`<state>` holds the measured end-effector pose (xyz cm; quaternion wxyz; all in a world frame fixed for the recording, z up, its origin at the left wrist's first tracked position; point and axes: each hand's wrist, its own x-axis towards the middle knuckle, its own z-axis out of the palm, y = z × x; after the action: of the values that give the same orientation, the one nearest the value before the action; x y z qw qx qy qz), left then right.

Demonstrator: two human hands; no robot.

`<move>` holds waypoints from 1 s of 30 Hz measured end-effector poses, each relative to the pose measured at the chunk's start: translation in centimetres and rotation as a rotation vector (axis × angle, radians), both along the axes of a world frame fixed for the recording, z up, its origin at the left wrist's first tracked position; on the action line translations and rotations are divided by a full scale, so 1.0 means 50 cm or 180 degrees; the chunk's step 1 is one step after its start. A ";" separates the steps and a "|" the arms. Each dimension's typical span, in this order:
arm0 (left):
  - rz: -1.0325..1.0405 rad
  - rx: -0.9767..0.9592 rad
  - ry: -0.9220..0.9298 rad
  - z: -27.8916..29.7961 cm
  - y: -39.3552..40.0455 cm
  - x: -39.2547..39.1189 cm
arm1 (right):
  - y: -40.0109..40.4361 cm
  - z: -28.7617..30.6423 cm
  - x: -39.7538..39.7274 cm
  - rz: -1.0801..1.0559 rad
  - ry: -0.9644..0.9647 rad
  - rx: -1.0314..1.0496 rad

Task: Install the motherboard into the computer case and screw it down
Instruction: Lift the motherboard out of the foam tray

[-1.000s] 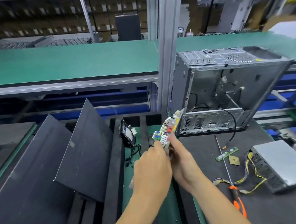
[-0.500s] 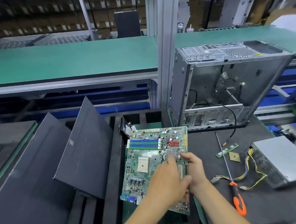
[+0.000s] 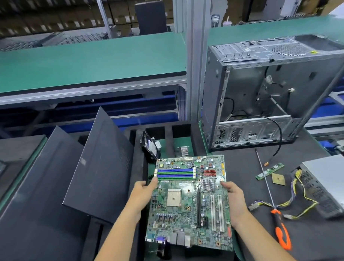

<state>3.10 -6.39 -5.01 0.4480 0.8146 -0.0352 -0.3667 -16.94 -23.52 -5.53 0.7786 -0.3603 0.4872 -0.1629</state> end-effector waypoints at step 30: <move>0.0766 0.0148 0.0558 -0.080 -0.104 -0.016 | -0.105 -0.060 0.046 0.1115 0.0651 -0.1146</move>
<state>2.29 -11.57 -9.01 0.4711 0.7880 0.1105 -0.3807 -14.64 -28.77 -8.51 0.6651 -0.5864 0.4567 -0.0726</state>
